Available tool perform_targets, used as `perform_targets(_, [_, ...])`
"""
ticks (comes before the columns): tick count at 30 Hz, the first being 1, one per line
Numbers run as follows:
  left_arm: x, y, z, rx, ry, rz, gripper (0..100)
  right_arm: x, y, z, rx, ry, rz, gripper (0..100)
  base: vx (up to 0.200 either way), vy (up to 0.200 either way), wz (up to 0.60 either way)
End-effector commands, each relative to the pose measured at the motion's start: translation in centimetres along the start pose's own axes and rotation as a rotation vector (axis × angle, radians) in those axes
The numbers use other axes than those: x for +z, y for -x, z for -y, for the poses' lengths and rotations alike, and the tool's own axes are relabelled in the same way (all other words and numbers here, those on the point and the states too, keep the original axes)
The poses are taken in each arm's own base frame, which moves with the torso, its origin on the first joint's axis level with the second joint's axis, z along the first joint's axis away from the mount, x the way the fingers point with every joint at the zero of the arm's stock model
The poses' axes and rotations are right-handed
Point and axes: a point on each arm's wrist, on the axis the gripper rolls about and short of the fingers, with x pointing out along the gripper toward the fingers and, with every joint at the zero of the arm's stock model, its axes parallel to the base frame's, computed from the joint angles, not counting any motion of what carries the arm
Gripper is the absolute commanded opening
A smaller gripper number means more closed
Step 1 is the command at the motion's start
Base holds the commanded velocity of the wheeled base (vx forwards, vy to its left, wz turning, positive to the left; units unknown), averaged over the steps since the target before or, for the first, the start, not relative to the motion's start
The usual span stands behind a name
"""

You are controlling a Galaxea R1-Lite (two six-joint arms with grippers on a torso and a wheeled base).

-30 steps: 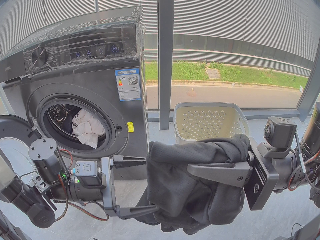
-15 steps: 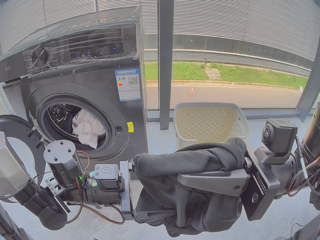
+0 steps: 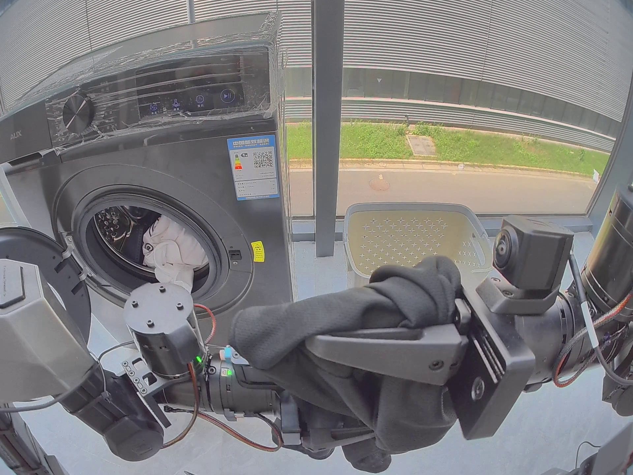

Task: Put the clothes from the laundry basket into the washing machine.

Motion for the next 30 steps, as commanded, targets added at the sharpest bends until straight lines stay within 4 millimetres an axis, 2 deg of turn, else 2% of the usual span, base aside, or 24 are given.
perform_targets(1, [-0.8, -1.3, 0.6, -0.034, 0.029, -0.016, 100, 0.0, -1.0, 0.1, 0.014, -0.001, -0.004, 0, 0.000, 0.000, 0.00])
perform_targets(5, [-0.9, -1.7, 0.1, -0.017, 0.032, -0.013, 100, -0.1, -1.0, 0.1, 0.014, -0.003, -0.007, 0, 0.000, 0.000, 0.00])
perform_targets(11, [0.3, -2.9, -1.3, 0.052, 0.014, 0.036, 100, -0.1, -1.1, -0.2, 0.023, -0.016, -0.005, 0, 0.000, 0.000, 0.00])
perform_targets(17, [0.5, -3.0, -0.8, 0.041, 0.007, 0.045, 100, -0.1, -1.1, -0.2, 0.020, -0.019, -0.006, 0, 0.000, 0.000, 0.00])
perform_targets(18, [0.4, -3.0, -0.7, 0.039, 0.011, 0.043, 0, -0.1, -1.1, -0.2, 0.020, -0.018, -0.004, 0, 0.000, 0.000, 0.00])
perform_targets(30, [0.8, -2.9, -0.7, 0.060, 0.017, 0.052, 0, -0.1, -0.8, -0.2, -0.003, -0.024, 0.000, 0, 0.000, 0.000, 0.00])
